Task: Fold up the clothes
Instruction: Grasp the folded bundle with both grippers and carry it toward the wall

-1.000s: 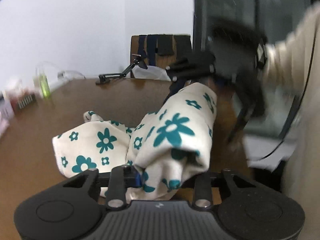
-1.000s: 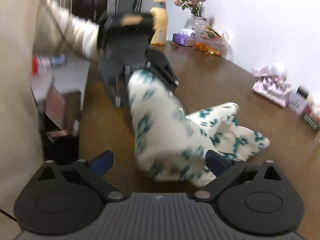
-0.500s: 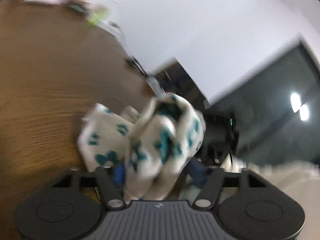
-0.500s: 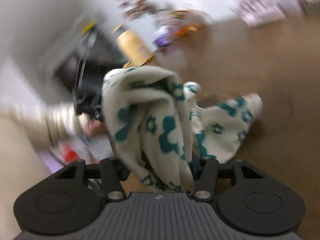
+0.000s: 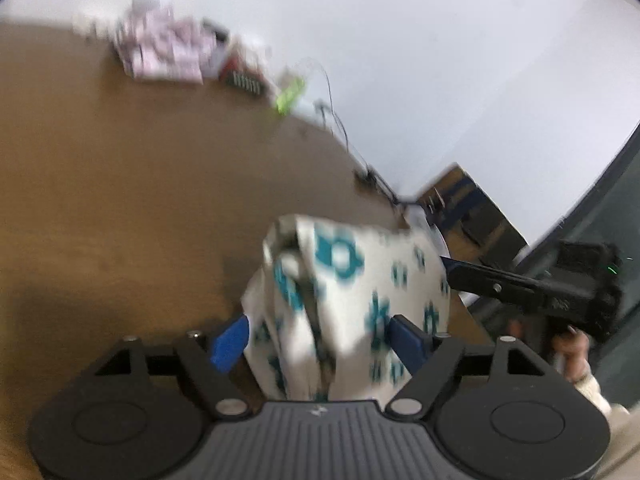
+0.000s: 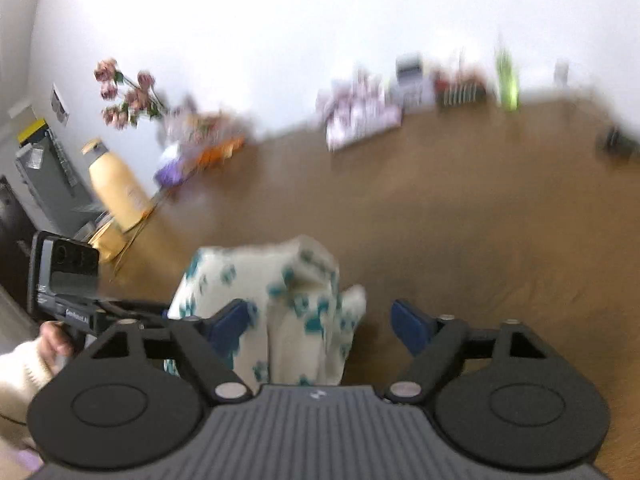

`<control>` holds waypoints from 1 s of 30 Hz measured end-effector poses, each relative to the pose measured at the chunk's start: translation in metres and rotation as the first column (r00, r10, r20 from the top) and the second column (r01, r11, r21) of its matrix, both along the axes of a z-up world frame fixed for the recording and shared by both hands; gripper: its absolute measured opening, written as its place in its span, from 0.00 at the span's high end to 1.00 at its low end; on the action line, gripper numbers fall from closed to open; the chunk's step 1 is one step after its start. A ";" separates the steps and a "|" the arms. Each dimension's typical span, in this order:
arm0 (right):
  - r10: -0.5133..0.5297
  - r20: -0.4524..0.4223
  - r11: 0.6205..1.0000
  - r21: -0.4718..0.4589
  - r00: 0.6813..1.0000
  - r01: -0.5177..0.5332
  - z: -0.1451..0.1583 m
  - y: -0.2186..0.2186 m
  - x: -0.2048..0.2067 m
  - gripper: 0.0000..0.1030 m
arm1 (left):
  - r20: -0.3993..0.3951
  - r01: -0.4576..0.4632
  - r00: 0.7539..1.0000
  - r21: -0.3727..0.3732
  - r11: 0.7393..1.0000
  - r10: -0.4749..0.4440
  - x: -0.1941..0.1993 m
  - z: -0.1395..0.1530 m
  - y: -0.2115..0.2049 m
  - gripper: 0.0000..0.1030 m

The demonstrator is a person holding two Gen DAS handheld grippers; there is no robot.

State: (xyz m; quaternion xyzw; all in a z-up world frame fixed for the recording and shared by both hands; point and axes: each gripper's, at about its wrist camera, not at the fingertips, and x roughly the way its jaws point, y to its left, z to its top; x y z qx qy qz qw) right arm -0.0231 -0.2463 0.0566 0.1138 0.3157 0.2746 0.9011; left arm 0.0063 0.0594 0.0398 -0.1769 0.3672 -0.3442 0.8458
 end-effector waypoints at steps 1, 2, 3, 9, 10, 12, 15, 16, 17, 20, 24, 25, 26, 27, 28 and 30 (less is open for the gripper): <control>-0.012 0.046 1.000 -0.005 0.999 0.013 0.005 0.006 -0.004 0.35 | 0.044 -0.029 0.999 0.004 1.000 0.028 -0.001 0.008 -0.003 0.26; -0.024 0.092 1.000 -0.009 0.995 0.025 0.010 0.012 -0.007 0.39 | 0.087 -0.057 0.995 0.007 0.998 0.057 -0.003 0.016 -0.007 0.26; -0.036 0.138 0.999 -0.012 0.990 0.038 0.015 0.019 -0.011 0.47 | 0.140 -0.113 0.984 0.032 0.993 0.107 -0.005 0.023 -0.013 0.26; -0.070 0.168 0.973 -0.207 0.983 0.105 -0.008 0.066 -0.007 0.70 | 0.329 -0.229 0.931 0.184 0.956 0.159 -0.019 0.029 -0.073 0.32; -0.085 0.162 0.958 -0.257 0.983 0.126 -0.017 0.074 -0.005 0.70 | 0.296 -0.205 0.945 0.220 0.954 0.135 -0.016 0.020 -0.081 0.42; -0.134 0.138 0.945 -0.281 0.981 0.168 -0.031 0.076 -0.003 0.72 | 0.254 -0.213 0.956 0.263 0.941 0.146 -0.010 0.003 -0.089 0.44; -0.149 0.113 0.953 -0.250 0.982 0.173 -0.036 0.073 -0.002 0.72 | 0.179 -0.218 0.968 0.264 0.940 0.174 -0.005 -0.007 -0.086 0.44; -0.141 0.119 0.950 -0.262 0.983 0.168 -0.037 0.074 -0.003 0.72 | 0.164 -0.223 0.969 0.260 0.940 0.184 -0.006 -0.009 -0.083 0.44; -0.138 0.124 0.948 -0.272 0.983 0.167 -0.037 0.076 -0.001 0.71 | 0.162 -0.231 0.968 0.263 0.937 0.194 -0.006 -0.013 -0.080 0.43; -0.137 0.130 0.945 -0.280 0.982 0.169 -0.040 0.079 0.002 0.71 | 0.140 -0.260 0.962 0.223 0.940 0.233 -0.006 -0.022 -0.071 0.37; -0.177 0.097 0.951 -0.238 0.979 0.195 -0.036 0.063 0.007 0.50 | 0.093 -0.312 0.949 0.137 0.940 0.302 -0.009 -0.024 -0.052 0.27; -0.193 0.086 0.955 -0.212 0.977 0.207 -0.028 0.055 0.005 0.50 | 0.089 -0.329 0.943 0.125 0.936 0.320 -0.013 -0.024 -0.046 0.27; -0.197 0.086 0.963 -0.169 0.977 0.209 -0.021 0.049 -0.001 0.50 | 0.111 -0.334 0.941 0.128 0.934 0.321 -0.015 -0.019 -0.047 0.27; -0.200 0.087 0.970 -0.126 0.976 0.210 -0.015 0.042 -0.006 0.50 | 0.126 -0.327 0.942 0.143 0.934 0.310 -0.015 -0.017 -0.048 0.27; -0.179 0.083 0.978 -0.091 0.980 0.186 -0.009 0.039 -0.012 0.50 | 0.141 -0.320 0.944 0.158 0.934 0.299 -0.016 -0.015 -0.050 0.28; -0.129 0.060 0.987 -0.085 0.990 0.134 -0.010 0.043 -0.016 0.50 | 0.139 -0.322 0.944 0.176 0.930 0.300 -0.015 -0.015 -0.053 0.35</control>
